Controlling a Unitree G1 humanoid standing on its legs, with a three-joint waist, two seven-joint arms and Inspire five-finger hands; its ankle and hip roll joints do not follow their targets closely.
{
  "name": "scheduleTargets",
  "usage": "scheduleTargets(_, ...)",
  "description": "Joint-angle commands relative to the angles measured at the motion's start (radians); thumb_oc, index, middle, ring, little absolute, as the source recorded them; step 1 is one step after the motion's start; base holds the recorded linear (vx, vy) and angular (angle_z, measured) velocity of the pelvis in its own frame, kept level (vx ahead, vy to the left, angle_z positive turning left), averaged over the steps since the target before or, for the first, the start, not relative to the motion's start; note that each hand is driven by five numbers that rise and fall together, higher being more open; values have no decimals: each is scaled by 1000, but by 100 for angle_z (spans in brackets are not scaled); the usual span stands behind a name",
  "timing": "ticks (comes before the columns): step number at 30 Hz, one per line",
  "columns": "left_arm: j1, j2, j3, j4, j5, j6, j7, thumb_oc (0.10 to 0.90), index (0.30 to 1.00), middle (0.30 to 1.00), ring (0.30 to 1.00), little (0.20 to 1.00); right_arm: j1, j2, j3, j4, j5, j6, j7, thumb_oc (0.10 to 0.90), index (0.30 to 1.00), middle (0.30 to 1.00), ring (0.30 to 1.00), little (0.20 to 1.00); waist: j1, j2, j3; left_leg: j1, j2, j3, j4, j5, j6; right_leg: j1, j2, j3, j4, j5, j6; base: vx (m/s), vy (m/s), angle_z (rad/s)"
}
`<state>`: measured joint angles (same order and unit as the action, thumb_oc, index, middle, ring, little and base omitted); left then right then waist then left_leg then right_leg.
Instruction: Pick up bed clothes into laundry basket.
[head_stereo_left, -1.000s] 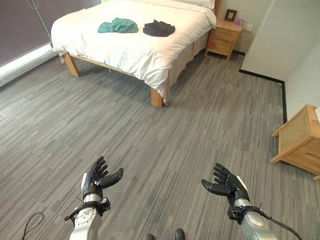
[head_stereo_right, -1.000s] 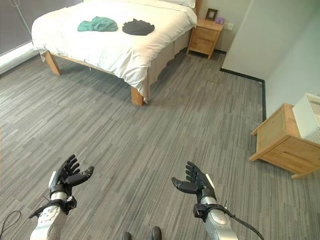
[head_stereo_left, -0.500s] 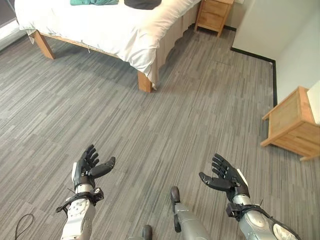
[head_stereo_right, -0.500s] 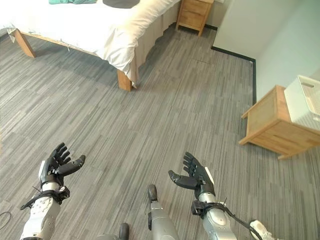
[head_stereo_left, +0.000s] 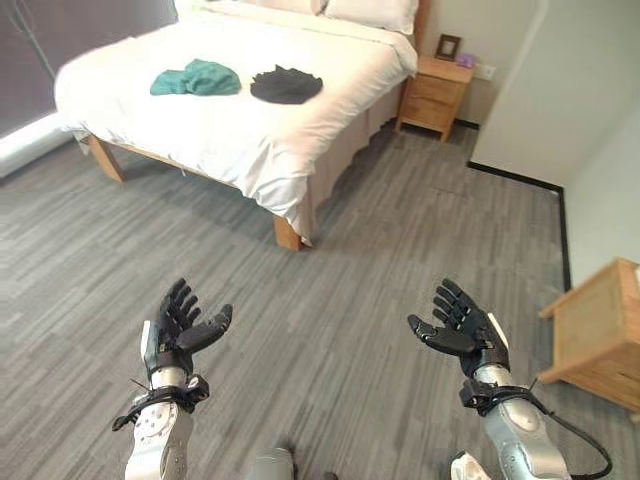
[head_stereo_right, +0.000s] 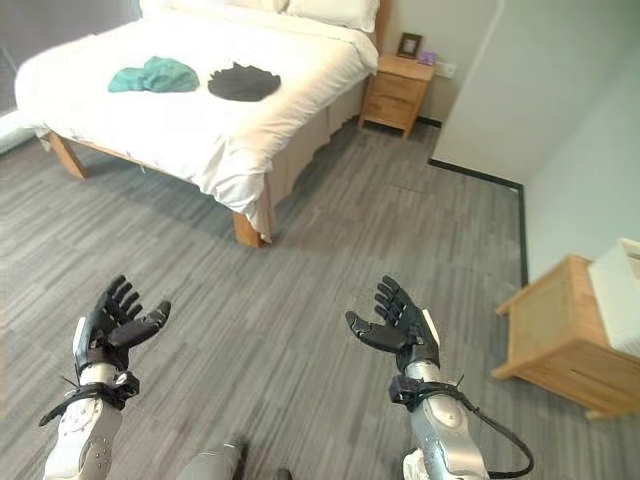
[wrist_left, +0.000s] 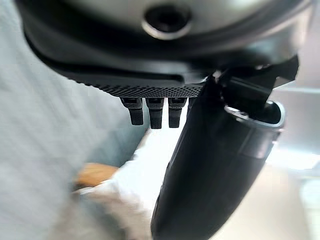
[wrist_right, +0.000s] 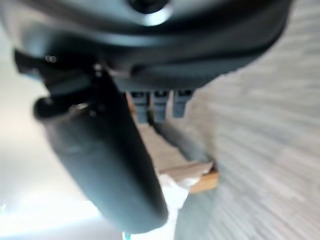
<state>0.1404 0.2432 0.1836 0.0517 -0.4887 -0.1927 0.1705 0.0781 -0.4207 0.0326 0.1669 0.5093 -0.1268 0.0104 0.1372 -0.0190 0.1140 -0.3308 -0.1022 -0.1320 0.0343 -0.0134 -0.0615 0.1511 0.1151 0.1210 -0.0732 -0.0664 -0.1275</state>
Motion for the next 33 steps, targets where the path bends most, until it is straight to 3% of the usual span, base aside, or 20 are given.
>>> scheduleTargets(1, -36, 89, 138, -174, 11, -161, 61, 800, 900, 900, 900, 900, -59, 18, -52, -159, -24, -93, 23, 800, 900, 900, 900, 900, 77, -26, -101, 26, -57, 87, -104, 266, 41, 155, -48, 69, 57, -43, 176, 487, 73, -51)
scheduleTargets(3, -28, 96, 164, -153, 24, -161, 80, 800, 900, 900, 900, 900, -54, 37, -49, -170, -22, -89, 39, 800, 900, 900, 900, 900, 85, -55, -116, 51, -68, 103, -104, 254, 62, 167, -90, 60, 86, -43, 200, 593, 118, -89)
scheduleTargets(4, 6, 124, 196, -183, 123, -137, 108, 800, 900, 900, 900, 900, -43, 58, -36, -166, -43, -81, 44, 800, 900, 900, 900, 900, 104, -97, -128, 61, -67, 103, -51, 237, 94, 123, -152, 40, 276, 150, 288, 666, 144, -67)
scheduleTargets(5, 6, 122, 194, -184, 124, -136, 108, 800, 900, 900, 900, 900, -42, 57, -36, -166, -43, -81, 44, 800, 900, 900, 900, 900, 104, -103, -130, 63, -74, 103, -54, 228, 94, 123, -159, 37, 280, 142, 287, 730, 186, -47)
scheduleTargets(6, 4, 145, 244, -191, 102, -146, 129, 800, 900, 900, 900, 900, -45, 69, -34, -167, -27, -82, 45, 800, 900, 900, 900, 900, 107, -83, -100, 129, -39, 78, -24, 181, 113, 8, -140, 27, 589, 377, 350, 570, 170, -59)
scheduleTargets(8, 2, 140, 277, -200, 49, -168, 147, 800, 900, 900, 900, 900, -37, 86, -33, -169, -13, -80, 57, 800, 900, 900, 900, 900, 78, -47, -76, 242, -11, 31, -44, 125, 138, -123, -133, -17, 751, 385, 324, 746, 265, -52)
scheduleTargets(10, -8, 140, 283, -185, 37, -166, 166, 800, 900, 900, 900, 900, -21, 78, -34, -189, -51, -62, 48, 800, 900, 900, 900, 900, 21, -12, -55, 336, 12, -26, -70, 96, 150, -274, -143, -89, 839, 219, 265, 755, 166, 59)
scheduleTargets(11, -13, 145, 289, -169, 21, -164, 163, 800, 900, 900, 900, 900, -11, 73, -47, -187, -30, -63, 53, 800, 900, 900, 900, 900, -3, -3, -50, 406, 27, -61, -83, 72, 142, -346, -197, -145, 747, 147, 240, 888, 7, 119)
scheduleTargets(14, -16, 146, 275, -169, 7, -162, 144, 800, 900, 900, 900, 900, -3, 62, -68, -191, -23, -59, 53, 800, 900, 900, 900, 900, -49, -3, -48, 468, 40, -122, -88, 49, 118, -377, -203, -183, 549, 134, 245, 517, -84, 83)
scheduleTargets(16, -25, 150, 262, -154, 4, -160, 133, 800, 900, 900, 900, 900, -2, 54, -80, -192, -17, -61, 53, 800, 900, 900, 900, 900, -71, -14, -46, 494, 47, -158, -75, 18, 102, -377, -188, -161, 389, 140, 257, 577, -171, 102)
scheduleTargets(17, -53, 157, 233, -138, 0, -161, 120, 800, 900, 900, 900, 900, 9, 49, -101, -198, 3, -64, 51, 800, 900, 900, 900, 900, -100, -36, -48, 534, 62, -219, -63, -17, 77, -405, -179, -71, 185, 140, 287, 459, -129, 119)
scheduleTargets(18, -57, 160, 230, -133, -2, -164, 119, 800, 900, 900, 900, 900, 11, 48, -105, -198, 5, -65, 52, 800, 900, 900, 900, 900, -106, -31, -45, 533, 67, -229, -59, -18, 75, -381, -178, -82, 142, 167, 287, 823, -253, 116)
scheduleTargets(19, -85, 159, 204, -126, -13, -173, 112, 800, 900, 900, 900, 900, 25, 41, -117, -208, 18, -69, 53, 800, 900, 900, 900, 900, -125, -37, -49, 569, 95, -275, -63, -47, 66, -403, -173, -11, 37, 195, 324, 597, -199, 95)
scheduleTargets(22, -105, 156, 185, -101, -29, -186, 95, 800, 900, 900, 900, 900, 33, 9, -145, -221, 15, -67, 60, 800, 900, 900, 900, 900, -146, -47, -70, 629, 159, -311, -53, -73, 32, -421, -180, -4, 36, 243, 355, 653, -314, 90)
scheduleTargets(24, -103, 156, 180, -78, -37, -180, 75, 800, 900, 900, 900, 900, 14, -5, -146, -224, 30, -71, 78, 800, 900, 900, 900, 900, -148, -58, -89, 629, 223, -313, 12, -32, -6, -412, -186, -31, 109, 229, 338, 529, -381, 98)
scheduleTargets(25, -102, 130, 164, -48, -78, -177, 73, 800, 900, 900, 900, 900, -4, -33, -142, -214, 9, -70, 66, 800, 900, 900, 900, 900, -144, -52, -87, 569, 266, -271, 161, 133, -50, -376, -183, -50, 119, 225, 327, 480, -287, 120)
scheduleTargets(26, -103, 130, 164, -47, -78, -177, 72, 800, 900, 900, 900, 900, -5, -33, -141, -213, 9, -70, 66, 800, 900, 900, 900, 900, -146, -50, -90, 567, 266, -269, 164, 129, -46, -374, -183, -53, 115, 220, 329, 549, -460, 79)
scheduleTargets(27, -117, 116, 151, -41, -116, -179, 68, 800, 900, 900, 900, 900, -32, -54, -151, -221, 26, -89, 47, 800, 900, 900, 900, 900, -141, -91, -66, 410, 276, -195, 344, 248, 3, -289, -184, -49, 79, 213, 287, 391, -494, 32)
scheduleTargets(30, -118, 139, 143, -28, -88, -156, 65, 800, 900, 900, 900, 900, -104, -117, -157, -191, -6, -89, 7, 800, 900, 900, 900, 900, -75, -124, -17, 228, 157, -139, 477, 128, 59, -186, -167, -29, 27, 194, 250, 394, -397, -35)
scheduleTargets(33, -116, 146, 136, -22, -109, -155, 51, 800, 900, 900, 900, 900, -188, -176, -151, -186, -24, -83, -18, 800, 900, 900, 900, 900, -35, -110, -11, 150, 74, -108, 327, 73, 38, -141, -152, -25, 29, 157, 236, 411, -123, -78)
